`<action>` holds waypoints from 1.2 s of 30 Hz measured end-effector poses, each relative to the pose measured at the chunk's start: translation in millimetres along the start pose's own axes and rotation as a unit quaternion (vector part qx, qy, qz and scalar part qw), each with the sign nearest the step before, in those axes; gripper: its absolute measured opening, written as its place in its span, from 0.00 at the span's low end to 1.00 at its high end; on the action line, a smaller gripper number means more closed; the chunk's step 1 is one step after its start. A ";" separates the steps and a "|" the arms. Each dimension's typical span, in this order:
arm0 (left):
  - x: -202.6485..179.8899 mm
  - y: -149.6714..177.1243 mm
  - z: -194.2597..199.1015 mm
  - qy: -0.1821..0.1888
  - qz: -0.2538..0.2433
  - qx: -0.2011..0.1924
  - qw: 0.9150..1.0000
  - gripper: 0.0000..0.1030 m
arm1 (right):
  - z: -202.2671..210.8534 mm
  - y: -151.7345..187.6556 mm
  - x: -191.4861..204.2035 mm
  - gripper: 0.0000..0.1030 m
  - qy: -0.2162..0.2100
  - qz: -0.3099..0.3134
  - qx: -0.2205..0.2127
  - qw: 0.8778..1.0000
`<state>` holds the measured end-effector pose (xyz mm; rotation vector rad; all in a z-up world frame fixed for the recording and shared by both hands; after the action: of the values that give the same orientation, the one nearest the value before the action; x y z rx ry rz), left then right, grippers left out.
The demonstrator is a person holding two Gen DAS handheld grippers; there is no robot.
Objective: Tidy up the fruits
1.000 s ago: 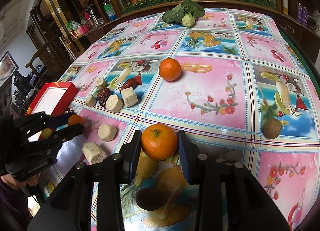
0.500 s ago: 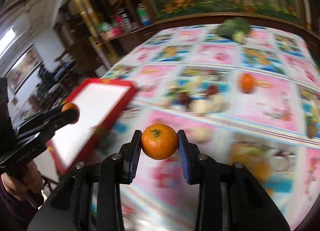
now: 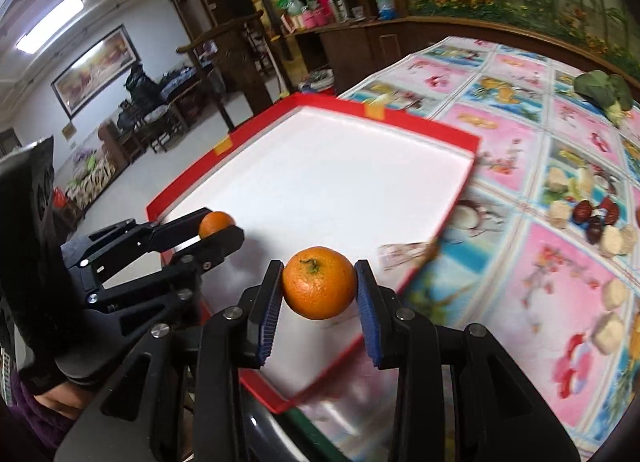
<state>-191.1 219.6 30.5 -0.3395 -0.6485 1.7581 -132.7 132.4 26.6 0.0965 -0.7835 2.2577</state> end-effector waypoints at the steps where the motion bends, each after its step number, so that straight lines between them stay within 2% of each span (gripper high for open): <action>1: 1.8 2.0 -1.5 -0.003 0.001 0.002 1.000 0.28 | -3.8 0.8 3.0 0.37 0.002 0.001 0.005 1.000; 6: 7.6 9.5 -7.6 -0.010 0.002 0.014 1.000 0.30 | -22.3 6.2 9.6 0.37 0.014 -0.005 0.039 0.999; 9: 8.8 11.9 -9.0 -0.017 0.003 0.017 1.000 0.30 | -19.6 6.9 10.3 0.37 0.018 -0.005 0.033 0.999; 13: 7.2 11.5 -9.9 -0.033 0.002 0.022 0.999 0.47 | -13.0 8.4 6.3 0.42 -0.001 -0.010 0.028 1.000; 17: 3.7 10.5 -4.4 -0.039 0.002 0.018 0.999 0.58 | 13.4 15.6 -8.5 0.48 -0.016 -0.021 -0.013 1.000; 23: -14.8 2.1 14.1 -0.038 -0.009 -0.012 0.999 0.64 | 62.4 25.9 -65.9 0.51 -0.013 -0.066 -0.072 0.995; 26: -31.4 -2.2 21.1 -0.031 -0.027 -0.022 0.999 0.66 | 87.8 40.9 -108.1 0.51 0.011 -0.095 -0.094 0.991; 30: -59.3 -7.8 24.9 -0.013 -0.058 -0.024 0.998 0.70 | 120.6 68.6 -170.2 0.51 0.063 -0.151 -0.108 0.981; 36: -101.3 -12.4 22.9 0.025 -0.101 -0.014 0.995 0.70 | 154.9 108.5 -221.2 0.51 0.120 -0.199 -0.114 0.966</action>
<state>-164.7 119.5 45.7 -0.3241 -0.6488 1.5457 -68.2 -151.3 33.2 -0.1173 -0.8051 1.7511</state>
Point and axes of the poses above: each gripper's, at about its wrist camera, not at the fingertips, and z roughly against the way its jaws point, x to its left, y to its underside, the point moved 2 cm from there along -z, roughly the way its jaws point, and after that the axes turned 11 degrees about x, right-handed, at the moved point
